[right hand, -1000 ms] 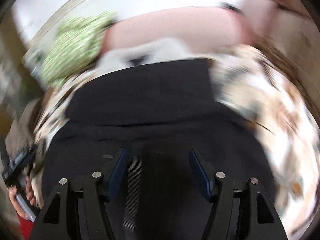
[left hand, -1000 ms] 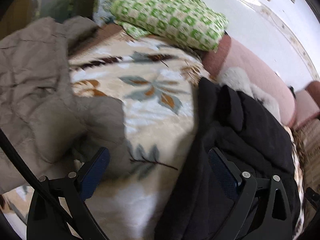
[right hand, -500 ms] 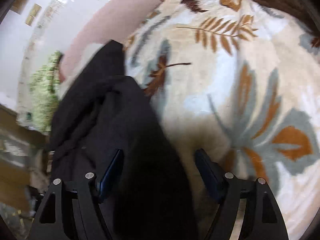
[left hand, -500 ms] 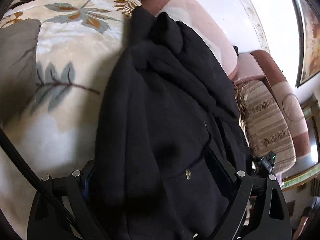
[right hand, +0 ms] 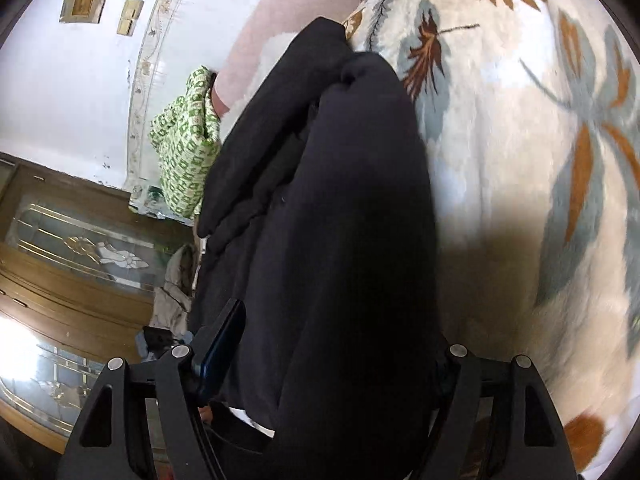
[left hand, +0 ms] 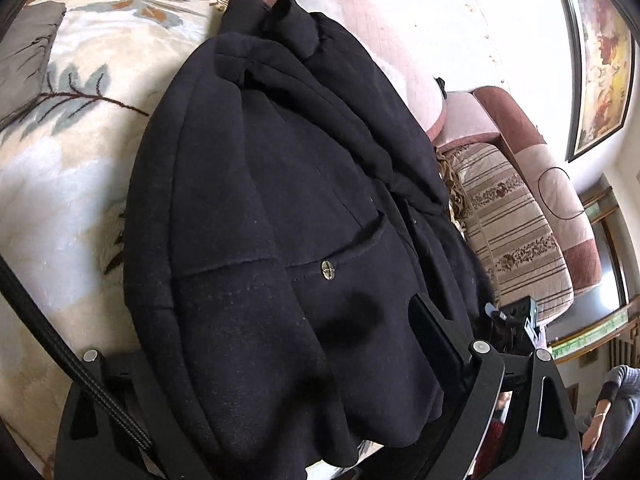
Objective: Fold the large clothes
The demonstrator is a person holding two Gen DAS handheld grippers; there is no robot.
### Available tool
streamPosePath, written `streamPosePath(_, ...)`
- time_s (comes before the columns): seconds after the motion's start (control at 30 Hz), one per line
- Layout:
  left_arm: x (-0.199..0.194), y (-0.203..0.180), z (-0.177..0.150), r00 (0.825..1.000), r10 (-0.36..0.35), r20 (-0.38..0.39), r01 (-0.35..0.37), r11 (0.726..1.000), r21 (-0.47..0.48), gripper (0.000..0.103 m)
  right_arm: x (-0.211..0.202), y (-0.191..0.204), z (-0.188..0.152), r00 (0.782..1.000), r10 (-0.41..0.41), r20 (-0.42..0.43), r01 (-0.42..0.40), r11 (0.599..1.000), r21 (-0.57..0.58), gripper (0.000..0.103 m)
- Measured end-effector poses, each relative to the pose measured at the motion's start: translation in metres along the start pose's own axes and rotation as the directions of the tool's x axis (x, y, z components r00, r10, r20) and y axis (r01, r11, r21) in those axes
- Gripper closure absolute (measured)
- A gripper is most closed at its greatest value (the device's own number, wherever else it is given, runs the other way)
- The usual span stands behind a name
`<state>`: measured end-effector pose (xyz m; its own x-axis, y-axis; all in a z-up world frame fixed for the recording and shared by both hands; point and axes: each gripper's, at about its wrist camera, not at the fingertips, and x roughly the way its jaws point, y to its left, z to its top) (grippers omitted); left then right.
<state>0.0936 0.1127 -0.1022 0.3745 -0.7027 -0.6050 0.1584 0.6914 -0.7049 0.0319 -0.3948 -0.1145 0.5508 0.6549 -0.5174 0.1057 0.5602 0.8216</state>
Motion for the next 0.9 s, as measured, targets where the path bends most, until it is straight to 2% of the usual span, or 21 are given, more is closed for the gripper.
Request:
streamPosePath(0.1,0.005,-0.003,0.001,0.998,0.052,0.026,-0.051,0.998,-0.032,0.012,0.002,-0.006,0.005,0.999,-0.009,0.047,0.008,1.000,0.025,0.027)
streamPosePath(0.13,0.004,-0.004,-0.001,0.997,0.072,0.036,-0.070,0.997,-0.043,0.012,0.002,-0.008,0.008,0.997,-0.041,0.064,0.039,0.999,0.035,0.036)
streamPosePath(0.17,0.005,-0.006,-0.005,0.993,0.109,0.051,-0.106,0.993,-0.053,0.020,0.003,-0.011,0.008,0.992,-0.106,0.075,0.102,0.994,0.049,0.051)
streamPosePath(0.2,0.007,-0.009,-0.005,0.984,0.170,0.058,-0.167,0.984,-0.052,0.031,0.004,-0.014,0.008,0.985,-0.155,0.076,0.150,0.987,0.063,0.056)
streamPosePath(0.23,0.007,-0.013,-0.007,0.961,0.271,0.060,-0.268,0.962,-0.044,0.056,0.004,-0.012,0.007,0.981,-0.174,0.083,0.169,0.984,0.063,0.062)
streamPosePath(0.27,0.005,-0.016,-0.007,0.947,0.317,0.057,-0.315,0.948,-0.032,0.070,0.004,-0.007,0.006,0.976,-0.197,0.091,0.193,0.980,0.046,0.070)
streamPosePath(0.33,-0.007,-0.021,-0.001,0.945,0.324,0.052,-0.322,0.946,-0.036,0.085,0.004,0.005,0.004,0.965,-0.242,0.101,0.242,0.970,0.008,0.078)
streamPosePath(0.37,-0.015,-0.023,0.004,0.943,0.328,0.062,-0.327,0.944,-0.036,0.088,-0.001,0.009,0.006,0.963,-0.248,0.104,0.249,0.968,-0.003,0.084)
streamPosePath(0.43,-0.038,-0.035,0.014,0.947,0.304,0.098,-0.303,0.953,-0.029,0.089,-0.011,0.028,0.011,0.970,-0.206,0.129,0.211,0.977,-0.029,0.088)
streamPosePath(0.57,-0.074,-0.066,0.015,0.941,0.290,0.174,-0.298,0.955,0.020,0.093,-0.047,0.088,0.012,0.974,-0.102,0.203,0.131,0.982,-0.136,0.090)
streamPosePath(0.67,-0.090,-0.078,-0.001,0.943,0.270,0.193,-0.284,0.958,0.049,0.093,-0.067,0.120,-0.003,0.974,-0.026,0.223,0.073,0.976,-0.205,0.090)
streamPosePath(0.73,-0.098,-0.073,-0.022,0.939,0.283,0.197,-0.301,0.951,0.069,0.092,-0.077,0.123,-0.026,0.977,0.008,0.213,0.044,0.970,-0.239,0.090)
streamPosePath(0.77,-0.100,-0.065,-0.033,0.938,0.289,0.191,-0.306,0.950,0.068,0.092,-0.075,0.120,-0.035,0.979,0.004,0.205,0.047,0.969,-0.242,0.090)
streamPosePath(0.83,-0.095,-0.037,-0.053,0.940,0.307,0.151,-0.315,0.948,0.034,0.091,-0.075,0.099,-0.054,0.981,-0.055,0.189,0.098,0.969,-0.228,0.090)
streamPosePath(0.9,-0.087,-0.011,-0.066,0.942,0.319,0.103,-0.320,0.947,-0.012,0.091,-0.066,0.072,-0.068,0.971,-0.175,0.161,0.206,0.958,-0.199,0.090)
